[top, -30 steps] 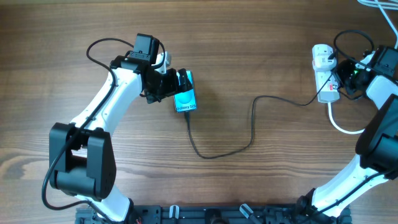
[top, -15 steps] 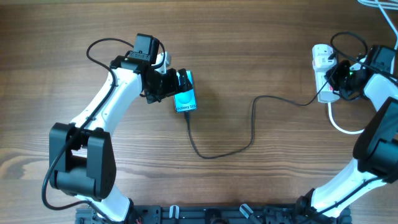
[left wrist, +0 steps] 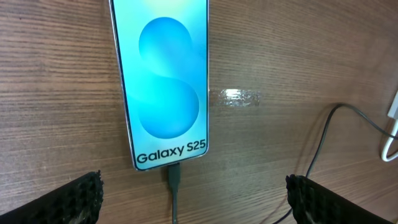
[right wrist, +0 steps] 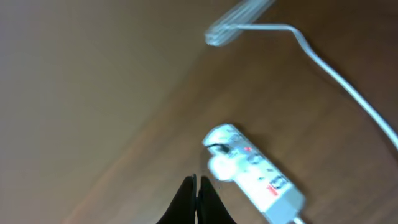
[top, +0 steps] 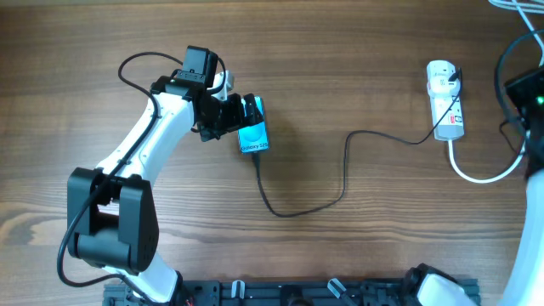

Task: Plug charger to phone and switch on socket
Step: 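Lift the right gripper away from the power strip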

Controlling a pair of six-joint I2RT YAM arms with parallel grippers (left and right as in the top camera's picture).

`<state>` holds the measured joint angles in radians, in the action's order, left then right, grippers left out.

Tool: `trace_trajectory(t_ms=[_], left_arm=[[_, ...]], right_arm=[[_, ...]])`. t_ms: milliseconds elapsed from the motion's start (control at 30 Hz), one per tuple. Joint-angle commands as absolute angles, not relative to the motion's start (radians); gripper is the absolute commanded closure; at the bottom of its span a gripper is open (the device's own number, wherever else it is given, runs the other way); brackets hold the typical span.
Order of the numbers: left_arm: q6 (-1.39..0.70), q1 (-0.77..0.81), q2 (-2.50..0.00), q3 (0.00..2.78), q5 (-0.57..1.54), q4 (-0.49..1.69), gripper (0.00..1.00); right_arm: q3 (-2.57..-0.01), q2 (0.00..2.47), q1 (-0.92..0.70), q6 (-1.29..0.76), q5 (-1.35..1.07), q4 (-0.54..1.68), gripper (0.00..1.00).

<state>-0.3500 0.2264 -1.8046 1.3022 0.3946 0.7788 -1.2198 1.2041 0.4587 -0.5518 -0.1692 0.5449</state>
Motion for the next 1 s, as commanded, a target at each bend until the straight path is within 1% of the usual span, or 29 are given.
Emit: trace_trajectory(t_ms=[0, 100, 333, 567, 700, 767, 800, 833, 867, 900, 967], left_arm=[[-0.356, 0.221, -1.795, 1.298, 0.411, 0.778, 0.0], [-0.356, 0.221, -1.795, 1.298, 0.411, 0.764, 0.0], [-0.356, 0.221, -1.795, 1.298, 0.411, 0.763, 0.0], [-0.356, 0.221, -1.795, 1.298, 0.411, 0.763, 0.0], [-0.356, 0.221, -1.795, 1.298, 0.411, 0.768, 0.0], [-0.356, 0.221, -1.795, 1.298, 0.411, 0.778, 0.0], [-0.356, 0.221, -1.795, 1.298, 0.412, 0.782, 0.0], [-0.355, 0.221, -1.793, 1.298, 0.411, 0.784, 0.0], [-0.355, 0.221, -1.792, 1.298, 0.411, 0.788, 0.0], [-0.351, 0.221, -1.785, 1.298, 0.411, 0.799, 0.0], [-0.345, 0.221, -1.771, 1.298, 0.411, 0.807, 0.0]], right_arm=[[-1.225, 1.076, 0.434, -0.437, -0.412, 0.593, 0.96], [-1.225, 1.003, 0.391, -0.36, -0.521, 0.665, 0.96], [-1.225, 0.919, 0.242, -0.147, -0.653, 0.819, 0.96], [-1.225, 0.892, 0.073, -0.104, -0.652, 0.953, 0.96], [-1.225, 0.892, -0.027, -0.084, -0.652, 0.982, 0.96], [-1.224, 0.893, -0.074, -0.071, -0.635, 0.992, 0.93], [-1.224, 0.893, -0.094, -0.072, -0.614, 0.995, 0.77], [-1.224, 0.893, -0.109, -0.083, -0.587, 0.997, 0.55], [-1.224, 0.893, -0.12, -0.093, -0.56, 1.001, 0.19], [-1.224, 0.893, -0.125, -0.106, -0.542, 1.005, 0.01], [-1.224, 0.893, -0.126, -0.13, -0.5, 1.011, 0.0]])
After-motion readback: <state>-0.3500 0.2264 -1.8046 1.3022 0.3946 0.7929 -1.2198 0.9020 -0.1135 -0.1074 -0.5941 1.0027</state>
